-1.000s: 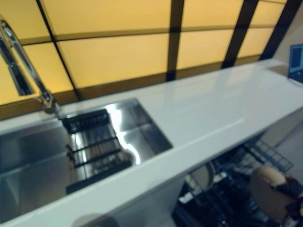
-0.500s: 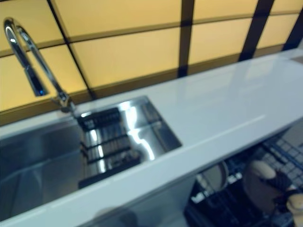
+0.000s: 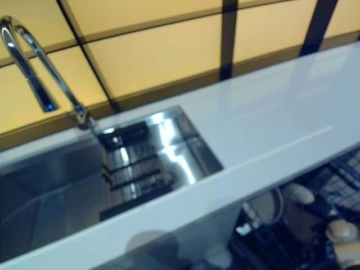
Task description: Take plates into dishwasher
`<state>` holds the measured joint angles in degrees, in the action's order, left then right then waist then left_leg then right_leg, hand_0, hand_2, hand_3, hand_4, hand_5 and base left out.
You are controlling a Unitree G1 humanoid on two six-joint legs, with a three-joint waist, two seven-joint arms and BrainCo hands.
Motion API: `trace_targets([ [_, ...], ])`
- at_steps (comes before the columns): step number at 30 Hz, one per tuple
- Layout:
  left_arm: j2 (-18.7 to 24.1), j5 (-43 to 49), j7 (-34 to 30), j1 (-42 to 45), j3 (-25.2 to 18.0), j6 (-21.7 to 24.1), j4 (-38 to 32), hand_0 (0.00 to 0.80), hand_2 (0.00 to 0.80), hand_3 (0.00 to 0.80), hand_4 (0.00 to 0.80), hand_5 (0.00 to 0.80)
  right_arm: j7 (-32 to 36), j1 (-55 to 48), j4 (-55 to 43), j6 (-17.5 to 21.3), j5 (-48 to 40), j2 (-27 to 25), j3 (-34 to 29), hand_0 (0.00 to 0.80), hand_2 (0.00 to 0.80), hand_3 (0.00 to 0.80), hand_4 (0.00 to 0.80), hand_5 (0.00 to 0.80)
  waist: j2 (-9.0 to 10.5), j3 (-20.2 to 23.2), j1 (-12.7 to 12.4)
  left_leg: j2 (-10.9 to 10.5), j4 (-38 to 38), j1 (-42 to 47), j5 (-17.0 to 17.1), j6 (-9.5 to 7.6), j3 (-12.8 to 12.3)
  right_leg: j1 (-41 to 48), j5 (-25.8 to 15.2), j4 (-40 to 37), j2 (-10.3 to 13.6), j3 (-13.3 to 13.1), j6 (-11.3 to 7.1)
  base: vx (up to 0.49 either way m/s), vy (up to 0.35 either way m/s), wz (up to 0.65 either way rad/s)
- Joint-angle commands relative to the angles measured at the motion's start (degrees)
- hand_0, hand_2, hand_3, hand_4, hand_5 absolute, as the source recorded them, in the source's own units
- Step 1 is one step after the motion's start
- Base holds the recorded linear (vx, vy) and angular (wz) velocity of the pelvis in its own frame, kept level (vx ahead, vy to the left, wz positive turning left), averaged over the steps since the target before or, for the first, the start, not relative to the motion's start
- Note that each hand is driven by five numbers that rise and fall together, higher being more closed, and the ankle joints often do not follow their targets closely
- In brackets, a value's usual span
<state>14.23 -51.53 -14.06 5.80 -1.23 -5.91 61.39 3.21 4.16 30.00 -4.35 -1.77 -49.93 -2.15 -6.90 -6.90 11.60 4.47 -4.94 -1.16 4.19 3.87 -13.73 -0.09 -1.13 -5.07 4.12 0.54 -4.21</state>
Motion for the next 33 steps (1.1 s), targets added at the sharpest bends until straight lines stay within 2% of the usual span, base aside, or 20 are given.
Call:
trace_targets([
  [1,2.2,-4.5,-1.2,-4.2,-1.2,1.3,-1.9,0.000,0.000,0.000,0.000,0.000,-1.9,4.6,1.8,1.0,-0.4,0.6,0.4,0.800,0.800,0.800,0.800,0.800,3.13,0.3,-2.1,-1.1,-0.1,3.4,-4.4,0.65,1.7,-4.0,-5.2,0.1,1.6,0.7,-5.08,0.000,0.000,0.00],
  [27,2.1,-4.7,0.7,-6.0,-1.6,1.1,-3.6,0.000,0.000,0.000,0.000,0.000,-2.1,4.8,10.1,0.3,-0.7,4.1,4.1,0.797,0.797,0.797,0.797,0.797,2.51,0.0,-3.2,-1.4,-0.1,3.8,-4.5,0.77,2.5,-3.3,-5.2,0.1,2.5,1.5,-5.30,-0.003,0.002,0.02],
  [28,2.2,-4.7,0.8,-6.1,-1.6,1.0,-3.6,0.000,0.000,0.000,0.000,0.000,-3.1,4.7,10.4,0.7,-0.3,4.0,4.0,0.000,0.000,0.000,0.000,0.000,2.44,0.0,-3.2,-1.5,-0.1,3.8,-4.5,0.78,2.6,-3.3,-5.1,0.1,2.5,1.4,-5.30,0.000,0.000,0.00],
  [33,2.5,-4.3,0.9,-6.0,-1.7,1.1,-3.5,0.000,0.000,0.000,0.000,0.000,-4.0,4.3,10.3,0.4,-0.1,4.0,3.5,0.000,0.000,0.000,0.000,0.000,2.69,0.3,-3.2,-1.4,-0.1,3.9,-4.6,0.77,2.7,-3.0,-5.1,0.1,2.4,1.4,-5.36,0.000,0.000,0.00],
])
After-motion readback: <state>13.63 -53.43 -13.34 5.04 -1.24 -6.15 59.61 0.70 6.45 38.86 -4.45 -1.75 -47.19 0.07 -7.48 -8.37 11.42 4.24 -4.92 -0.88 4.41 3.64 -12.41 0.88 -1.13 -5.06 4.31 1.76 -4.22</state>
